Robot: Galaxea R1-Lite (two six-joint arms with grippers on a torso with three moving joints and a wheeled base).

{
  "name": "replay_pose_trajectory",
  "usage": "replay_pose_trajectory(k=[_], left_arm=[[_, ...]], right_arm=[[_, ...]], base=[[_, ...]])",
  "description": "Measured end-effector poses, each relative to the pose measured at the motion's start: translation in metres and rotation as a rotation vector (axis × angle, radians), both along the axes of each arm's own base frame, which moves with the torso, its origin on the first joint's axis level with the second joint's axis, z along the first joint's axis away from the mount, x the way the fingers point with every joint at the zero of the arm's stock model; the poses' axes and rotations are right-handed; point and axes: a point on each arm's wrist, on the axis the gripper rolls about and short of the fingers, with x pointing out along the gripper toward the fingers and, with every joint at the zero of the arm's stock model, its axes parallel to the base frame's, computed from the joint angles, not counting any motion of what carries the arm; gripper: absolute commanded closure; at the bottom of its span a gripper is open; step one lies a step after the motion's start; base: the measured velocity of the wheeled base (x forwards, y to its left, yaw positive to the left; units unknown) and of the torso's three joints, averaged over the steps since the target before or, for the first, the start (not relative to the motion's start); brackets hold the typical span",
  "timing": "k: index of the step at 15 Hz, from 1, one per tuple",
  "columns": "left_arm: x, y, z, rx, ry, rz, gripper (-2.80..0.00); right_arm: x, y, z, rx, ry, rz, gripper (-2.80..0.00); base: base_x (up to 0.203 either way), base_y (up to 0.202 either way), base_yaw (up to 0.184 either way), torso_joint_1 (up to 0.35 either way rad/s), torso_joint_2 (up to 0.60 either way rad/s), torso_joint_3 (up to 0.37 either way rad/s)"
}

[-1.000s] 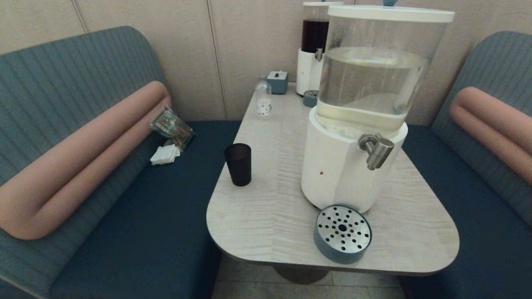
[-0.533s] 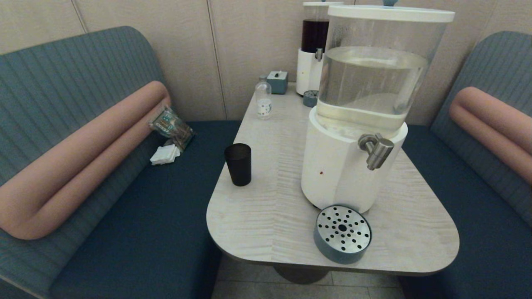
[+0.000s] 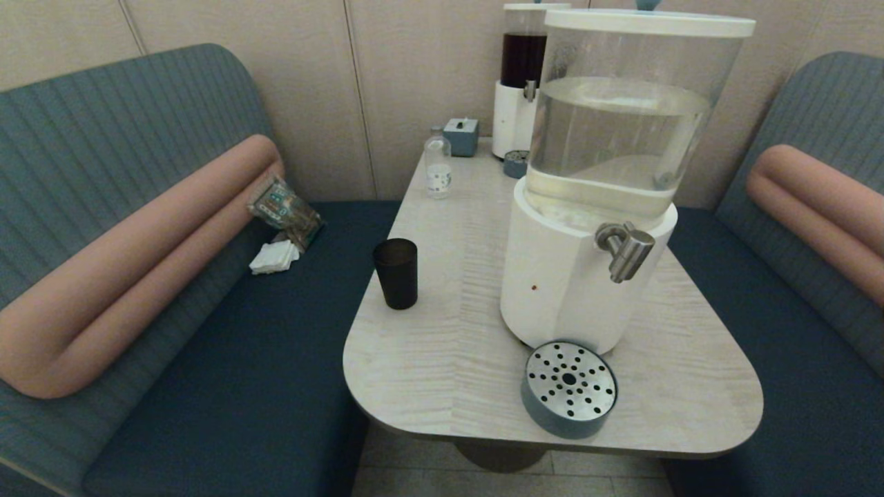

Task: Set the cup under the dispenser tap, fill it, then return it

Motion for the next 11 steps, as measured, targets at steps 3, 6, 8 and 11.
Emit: replay_pose_trajectory(k=[3,6,8,11], left_arm=[[0.0004,0.0,-0.0006,-0.006,-0.002,0.001,0.0],[0.0004,0.0,-0.0008,-0.008,-0.001,0.002,0.0],[0.0004,0.0,-0.0008,-0.008,-0.001,0.002,0.0],[0.0004,0.0,-0.0009,-0.008,0.0,0.002,0.0]], right_arm=[[0.0,0.0,0.0,0.0,0.0,0.0,0.0],[0.0,0.0,-0.0001,-0.001,0.001,0.0,0.0],[0.0,0.0,-0.0001,-0.002,0.001,0.0,0.0],[0.0,0.0,-0.0002,0.001,0.001,0.0,0.0]], base=[[0.0,0.0,0.0,0.0,0.0,0.0],[0.0,0.0,0.0,0.0,0.0,0.0],[0.0,0.0,0.0,0.0,0.0,0.0],[0.0,0.0,0.0,0.0,0.0,0.0]])
